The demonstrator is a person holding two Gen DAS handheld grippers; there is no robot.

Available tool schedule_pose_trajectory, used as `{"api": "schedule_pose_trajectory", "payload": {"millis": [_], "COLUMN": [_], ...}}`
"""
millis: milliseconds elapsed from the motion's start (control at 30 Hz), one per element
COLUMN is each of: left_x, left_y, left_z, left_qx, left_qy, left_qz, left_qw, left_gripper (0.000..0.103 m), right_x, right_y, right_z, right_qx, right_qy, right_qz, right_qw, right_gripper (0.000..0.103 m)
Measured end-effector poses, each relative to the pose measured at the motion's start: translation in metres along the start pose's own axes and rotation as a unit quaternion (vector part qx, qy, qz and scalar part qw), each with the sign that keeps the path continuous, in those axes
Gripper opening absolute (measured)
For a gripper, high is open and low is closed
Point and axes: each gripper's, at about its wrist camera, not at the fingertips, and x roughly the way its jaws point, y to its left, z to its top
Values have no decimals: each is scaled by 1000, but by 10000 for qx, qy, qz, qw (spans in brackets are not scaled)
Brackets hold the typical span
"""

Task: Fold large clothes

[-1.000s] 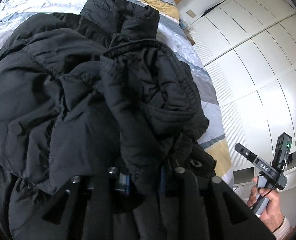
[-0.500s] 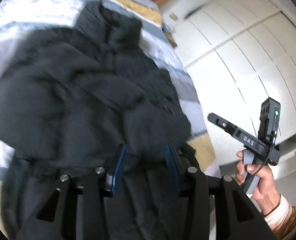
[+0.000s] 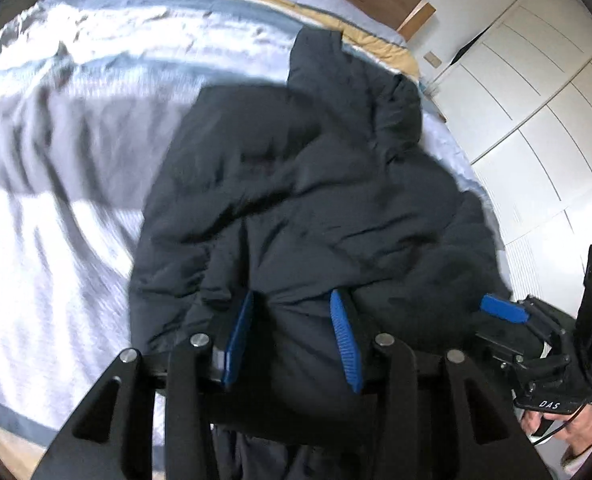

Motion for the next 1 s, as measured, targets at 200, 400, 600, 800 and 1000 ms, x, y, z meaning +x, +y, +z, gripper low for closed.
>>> {"api": "schedule_pose_trajectory", "payload": {"millis": [200,400,600,800,1000], "left_x": [-2,-38,23,115,200], "left_y": [-13,-37,-40,-31,-6], "left_z": [-19,48,177,279,326], "left_qx": [227,297,193,-18,-767], "left_qy": [170,-271,-435,-273,-159], "left_qz": [708,947,309,-4,-376], "left_qw": [9971,9947,9984,9996,9962], "left_gripper": [39,42,49,49,58], "right_x": [2,-30,-16,34,95], "right_y": [-19,-61,-161,-252,-304], "right_z": [-29,5,96,185,246], "right_qx": [-698,-732,-123,702,1459], "right_qy": [238,210,-551,-1113,-1323], "right_qz": [366,879,311,193,412], "right_qw": [9966,9932,9979,9911,9796], "right_gripper": [62,62,66,80,87]}}
